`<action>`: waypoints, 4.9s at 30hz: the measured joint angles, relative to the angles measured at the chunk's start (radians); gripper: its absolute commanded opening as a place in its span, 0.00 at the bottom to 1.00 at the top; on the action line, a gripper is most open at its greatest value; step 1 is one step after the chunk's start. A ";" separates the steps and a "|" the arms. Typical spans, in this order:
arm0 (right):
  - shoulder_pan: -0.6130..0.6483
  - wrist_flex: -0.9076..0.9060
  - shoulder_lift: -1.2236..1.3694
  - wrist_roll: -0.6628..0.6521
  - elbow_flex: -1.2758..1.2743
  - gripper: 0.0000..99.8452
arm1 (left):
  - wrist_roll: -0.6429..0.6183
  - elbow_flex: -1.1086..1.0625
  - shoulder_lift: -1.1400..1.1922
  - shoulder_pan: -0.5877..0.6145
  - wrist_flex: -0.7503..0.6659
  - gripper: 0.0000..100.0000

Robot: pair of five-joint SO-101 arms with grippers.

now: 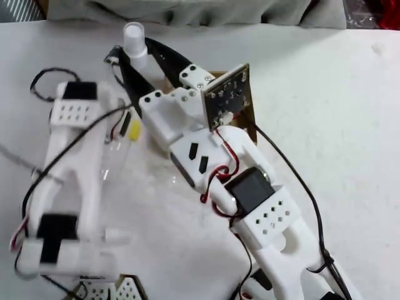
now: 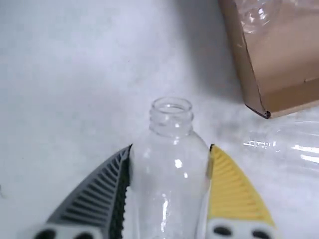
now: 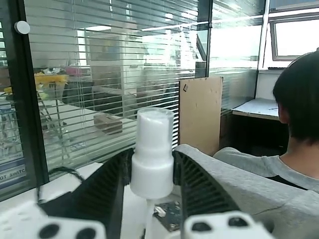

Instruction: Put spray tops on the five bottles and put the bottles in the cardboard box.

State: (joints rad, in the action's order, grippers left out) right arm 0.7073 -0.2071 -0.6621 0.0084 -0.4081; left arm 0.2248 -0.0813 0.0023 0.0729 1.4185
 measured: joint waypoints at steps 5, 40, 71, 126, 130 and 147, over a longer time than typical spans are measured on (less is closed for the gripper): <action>0.000 -0.005 0.000 0.000 0.000 0.01 | -0.021 -0.258 -0.307 0.000 -0.132 0.02; -0.034 0.003 -0.008 0.241 0.060 0.01 | -0.235 -1.339 -1.662 -0.092 -0.913 0.02; 0.012 0.061 -0.058 0.370 0.060 0.01 | -0.242 -1.428 -1.809 -0.094 -0.918 0.02; 0.166 -0.413 0.160 -0.034 0.244 0.01 | -0.239 -1.432 -1.809 -0.092 -0.918 0.02; 0.161 -0.413 0.161 -0.034 0.262 0.01 | -0.239 -1.432 -1.809 -0.092 -0.918 0.02; 0.098 -0.931 0.077 -0.072 0.399 0.01 | -0.282 -1.432 -1.809 -0.092 -0.888 0.02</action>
State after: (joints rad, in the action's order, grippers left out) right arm 0.8055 -1.1385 -0.5854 -0.0637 -0.0092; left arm -0.0575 -1.5129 -1.8067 -0.0192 0.5301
